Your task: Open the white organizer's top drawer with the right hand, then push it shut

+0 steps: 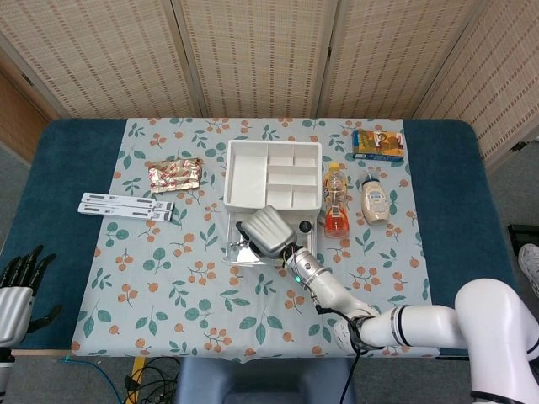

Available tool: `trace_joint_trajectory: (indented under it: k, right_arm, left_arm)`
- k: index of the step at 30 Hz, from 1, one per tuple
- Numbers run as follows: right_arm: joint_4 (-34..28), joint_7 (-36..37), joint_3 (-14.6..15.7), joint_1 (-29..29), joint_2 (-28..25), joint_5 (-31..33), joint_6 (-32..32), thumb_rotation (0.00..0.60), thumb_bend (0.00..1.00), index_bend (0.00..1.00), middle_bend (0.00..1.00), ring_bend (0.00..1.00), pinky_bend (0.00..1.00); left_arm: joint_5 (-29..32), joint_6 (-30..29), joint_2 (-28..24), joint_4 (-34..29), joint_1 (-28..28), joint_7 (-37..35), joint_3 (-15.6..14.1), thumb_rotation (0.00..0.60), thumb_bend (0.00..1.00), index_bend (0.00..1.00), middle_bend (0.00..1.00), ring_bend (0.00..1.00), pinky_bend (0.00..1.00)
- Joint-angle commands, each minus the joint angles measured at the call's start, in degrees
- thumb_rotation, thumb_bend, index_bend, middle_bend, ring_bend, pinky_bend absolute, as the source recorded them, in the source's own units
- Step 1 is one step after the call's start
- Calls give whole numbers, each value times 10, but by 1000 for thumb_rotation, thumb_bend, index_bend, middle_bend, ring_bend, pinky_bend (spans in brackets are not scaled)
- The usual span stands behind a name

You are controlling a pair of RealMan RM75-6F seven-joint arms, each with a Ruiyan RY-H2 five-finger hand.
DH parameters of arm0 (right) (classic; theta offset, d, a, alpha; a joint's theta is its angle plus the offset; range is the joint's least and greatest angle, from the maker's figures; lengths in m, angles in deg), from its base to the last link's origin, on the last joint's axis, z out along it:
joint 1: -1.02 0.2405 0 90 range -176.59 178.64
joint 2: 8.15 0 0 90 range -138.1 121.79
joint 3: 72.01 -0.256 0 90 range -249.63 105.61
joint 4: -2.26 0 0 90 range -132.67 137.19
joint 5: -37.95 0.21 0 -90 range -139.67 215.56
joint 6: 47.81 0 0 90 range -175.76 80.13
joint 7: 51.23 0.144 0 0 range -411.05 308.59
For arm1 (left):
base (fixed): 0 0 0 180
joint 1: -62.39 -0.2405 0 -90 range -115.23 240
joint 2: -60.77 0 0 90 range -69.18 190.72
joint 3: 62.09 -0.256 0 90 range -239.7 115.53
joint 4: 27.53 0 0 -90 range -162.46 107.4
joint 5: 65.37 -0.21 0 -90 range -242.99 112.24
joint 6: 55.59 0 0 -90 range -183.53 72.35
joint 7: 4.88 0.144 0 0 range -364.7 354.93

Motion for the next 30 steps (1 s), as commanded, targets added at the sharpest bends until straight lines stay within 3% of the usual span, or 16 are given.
trace_joint_trajectory:
  k: [1, 8, 14, 23, 30]
  right_arm:
    - [-11, 7, -5, -6, -7, -10, 10, 600, 484, 640, 951, 1000, 1000]
    - [-76, 32, -10, -39, -50, -62, 54, 600, 487, 640, 951, 1000, 1000]
    - [-150, 66, 5, -96, -118, -116, 101, 600, 487, 640, 951, 1000, 1000]
    - [-239, 122, 71, -215, -238, -202, 171, 600, 495, 650, 955, 1000, 1000]
    - [-238, 169, 120, -291, -281, -247, 196, 600, 496, 650, 955, 1000, 1000]
  left_arm:
    - [-1, -2, -1, -2, -1, 1, 0, 600, 214, 109, 19, 77, 74]
    - [-5, -5, -4, -9, -1, 6, -1, 600, 214, 108, 19, 77, 74]
    - [-10, -4, -5, -14, 3, 10, 0, 600, 214, 108, 19, 77, 74]
    - [-17, 0, -7, -23, 10, 17, 1, 600, 214, 108, 19, 77, 75]
    - [-19, -1, -7, -29, 11, 23, 1, 600, 214, 108, 19, 77, 74]
